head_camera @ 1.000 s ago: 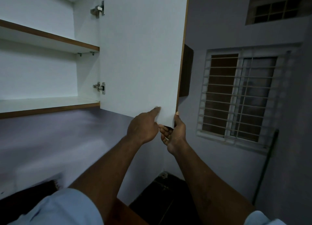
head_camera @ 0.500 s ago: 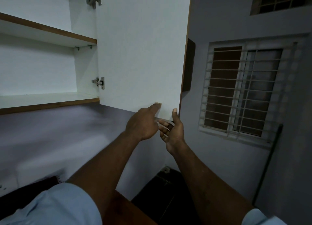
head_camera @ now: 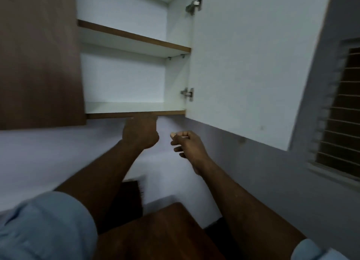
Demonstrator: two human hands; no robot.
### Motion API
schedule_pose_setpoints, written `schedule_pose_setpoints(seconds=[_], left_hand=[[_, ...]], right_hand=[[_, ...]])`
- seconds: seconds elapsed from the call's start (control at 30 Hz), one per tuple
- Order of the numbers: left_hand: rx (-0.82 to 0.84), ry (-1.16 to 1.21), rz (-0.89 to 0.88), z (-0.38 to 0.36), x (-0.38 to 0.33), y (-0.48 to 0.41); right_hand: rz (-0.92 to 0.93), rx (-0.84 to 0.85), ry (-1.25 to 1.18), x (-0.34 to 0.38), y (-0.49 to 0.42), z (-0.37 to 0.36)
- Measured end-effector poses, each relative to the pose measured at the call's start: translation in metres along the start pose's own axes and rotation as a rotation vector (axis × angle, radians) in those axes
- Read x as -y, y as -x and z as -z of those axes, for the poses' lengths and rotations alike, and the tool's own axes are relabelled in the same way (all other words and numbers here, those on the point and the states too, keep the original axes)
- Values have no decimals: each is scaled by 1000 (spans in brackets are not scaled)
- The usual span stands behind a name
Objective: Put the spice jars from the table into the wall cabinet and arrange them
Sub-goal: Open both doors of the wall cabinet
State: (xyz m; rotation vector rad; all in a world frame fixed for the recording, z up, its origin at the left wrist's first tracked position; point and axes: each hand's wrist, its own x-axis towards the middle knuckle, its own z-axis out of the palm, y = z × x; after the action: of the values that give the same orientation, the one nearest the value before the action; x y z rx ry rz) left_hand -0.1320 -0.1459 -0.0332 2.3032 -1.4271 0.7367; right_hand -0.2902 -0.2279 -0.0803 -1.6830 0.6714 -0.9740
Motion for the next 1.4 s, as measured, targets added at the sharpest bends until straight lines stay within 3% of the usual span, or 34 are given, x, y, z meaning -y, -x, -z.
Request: schedule_pose_setpoints(seconds=[0.13, 0.3, 0.5, 0.6, 0.8, 1.1, 1.4], left_hand=[[38, -328, 95, 23, 81, 12], [79, -579, 72, 50, 138, 32], [90, -538, 172, 61, 170, 56], [88, -499, 261, 65, 183, 67], [51, -433, 377, 79, 195, 107], [-148, -103, 294, 140, 149, 131], [-384, -65, 265, 192, 121, 203]], right_hand=[[42, 157, -1, 14, -20, -70], [74, 336, -40, 36, -43, -148], [150, 421, -6, 64, -71, -225], [186, 385, 10, 67, -79, -251], [127, 347, -68, 54, -70, -260], [239, 262, -22, 75, 26, -223], [447, 211, -105, 97, 148, -221]])
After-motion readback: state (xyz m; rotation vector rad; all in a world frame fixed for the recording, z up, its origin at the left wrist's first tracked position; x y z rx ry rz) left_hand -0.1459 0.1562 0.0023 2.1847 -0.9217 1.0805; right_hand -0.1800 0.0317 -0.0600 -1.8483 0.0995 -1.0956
